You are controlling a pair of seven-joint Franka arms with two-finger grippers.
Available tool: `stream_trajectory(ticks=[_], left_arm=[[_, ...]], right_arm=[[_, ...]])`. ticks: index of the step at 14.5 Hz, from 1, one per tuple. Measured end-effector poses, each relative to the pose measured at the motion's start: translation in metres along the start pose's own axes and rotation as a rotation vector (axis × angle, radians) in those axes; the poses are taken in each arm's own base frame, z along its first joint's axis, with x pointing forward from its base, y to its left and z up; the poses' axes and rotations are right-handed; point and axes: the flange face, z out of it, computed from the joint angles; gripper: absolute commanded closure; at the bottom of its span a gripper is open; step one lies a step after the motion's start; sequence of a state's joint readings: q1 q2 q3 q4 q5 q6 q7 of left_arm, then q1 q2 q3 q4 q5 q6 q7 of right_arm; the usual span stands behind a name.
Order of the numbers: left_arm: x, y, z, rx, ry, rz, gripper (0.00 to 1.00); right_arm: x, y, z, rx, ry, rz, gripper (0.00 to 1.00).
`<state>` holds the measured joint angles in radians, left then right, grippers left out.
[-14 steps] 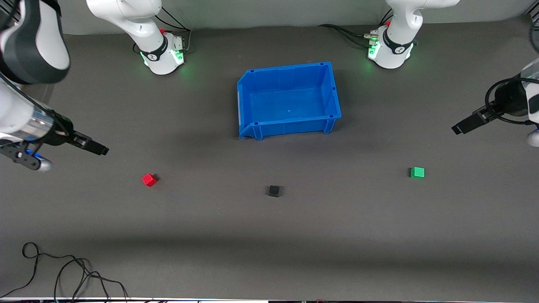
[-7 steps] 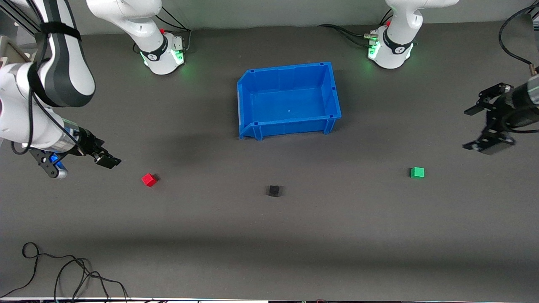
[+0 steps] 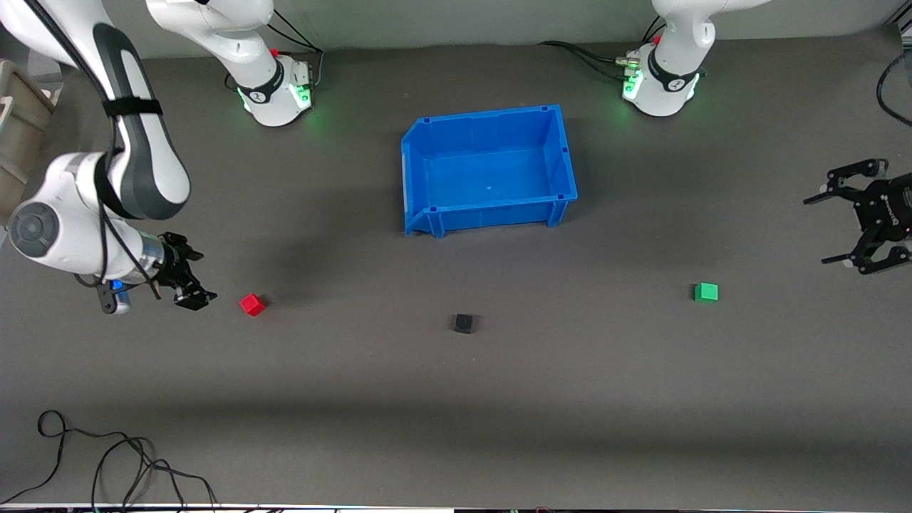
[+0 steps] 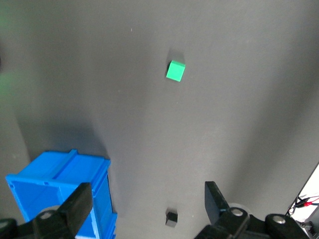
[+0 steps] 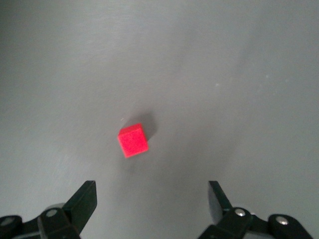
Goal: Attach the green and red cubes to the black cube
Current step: 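Grasp the red cube with the right gripper while the left gripper grasps green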
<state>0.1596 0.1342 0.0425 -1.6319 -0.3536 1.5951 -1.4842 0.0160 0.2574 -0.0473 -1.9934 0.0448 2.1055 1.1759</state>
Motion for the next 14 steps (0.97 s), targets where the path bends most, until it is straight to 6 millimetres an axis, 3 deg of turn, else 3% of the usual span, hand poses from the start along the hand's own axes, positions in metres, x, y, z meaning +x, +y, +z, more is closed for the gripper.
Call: stream_trajectory(ticks=[6, 10, 14], left_arm=[[0.051, 0.006, 0.087, -0.010, -0.113, 0.145, 0.00], [0.103, 0.003, 0.149, -0.025, -0.177, 0.263, 0.00], [0.142, 0.016, 0.205, -0.036, -0.227, 0.323, 0.00]], right_arm=[[0.004, -0.008, 0.072, -0.056, -0.008, 0.120, 0.03], [0.002, -0.019, 0.095, -0.022, 0.009, 0.110, 0.02], [0.001, -0.020, 0.107, -0.032, 0.008, 0.106, 0.05]])
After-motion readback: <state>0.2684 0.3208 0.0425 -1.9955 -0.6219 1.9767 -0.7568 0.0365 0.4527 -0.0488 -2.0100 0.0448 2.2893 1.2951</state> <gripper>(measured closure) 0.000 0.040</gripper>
